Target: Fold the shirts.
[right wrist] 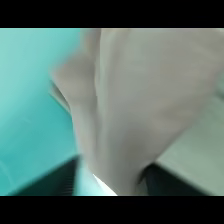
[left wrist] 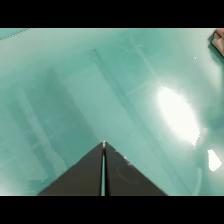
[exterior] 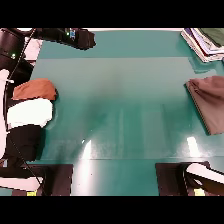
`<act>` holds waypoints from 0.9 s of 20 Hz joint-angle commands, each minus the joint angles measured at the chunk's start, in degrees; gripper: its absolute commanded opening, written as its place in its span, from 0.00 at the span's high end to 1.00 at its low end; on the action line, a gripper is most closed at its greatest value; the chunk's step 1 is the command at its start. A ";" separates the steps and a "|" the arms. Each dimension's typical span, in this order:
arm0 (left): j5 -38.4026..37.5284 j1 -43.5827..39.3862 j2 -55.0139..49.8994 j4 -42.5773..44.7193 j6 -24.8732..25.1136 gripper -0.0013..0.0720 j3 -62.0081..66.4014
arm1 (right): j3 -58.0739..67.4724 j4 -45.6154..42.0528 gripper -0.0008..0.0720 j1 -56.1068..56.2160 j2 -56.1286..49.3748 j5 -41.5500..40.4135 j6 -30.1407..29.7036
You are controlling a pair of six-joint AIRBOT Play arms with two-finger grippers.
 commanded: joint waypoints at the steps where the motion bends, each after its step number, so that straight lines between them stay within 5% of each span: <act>1: -0.02 -0.04 0.00 0.02 0.07 0.95 0.04 | -8.81 -4.96 0.22 -4.98 3.06 2.91 -0.13; 7: -0.07 -0.04 0.00 0.00 0.04 0.95 0.04 | -4.59 5.64 0.23 -5.11 8.22 0.50 -0.13; 10: 0.96 -0.04 0.00 0.33 0.04 0.95 0.07 | -0.59 14.73 0.23 6.34 10.23 -1.16 -0.13; 16: 2.34 -0.04 0.00 0.22 0.00 0.95 0.07 | 3.23 11.47 0.23 36.48 10.75 -4.04 -0.37; 17: 3.19 -0.04 0.00 0.22 0.00 0.95 0.07 | 3.23 10.25 0.26 40.59 10.75 -4.37 -0.48; 18: 4.09 -0.04 0.00 0.17 0.00 0.95 0.07 | 3.23 9.14 0.47 44.33 10.75 -4.83 -1.27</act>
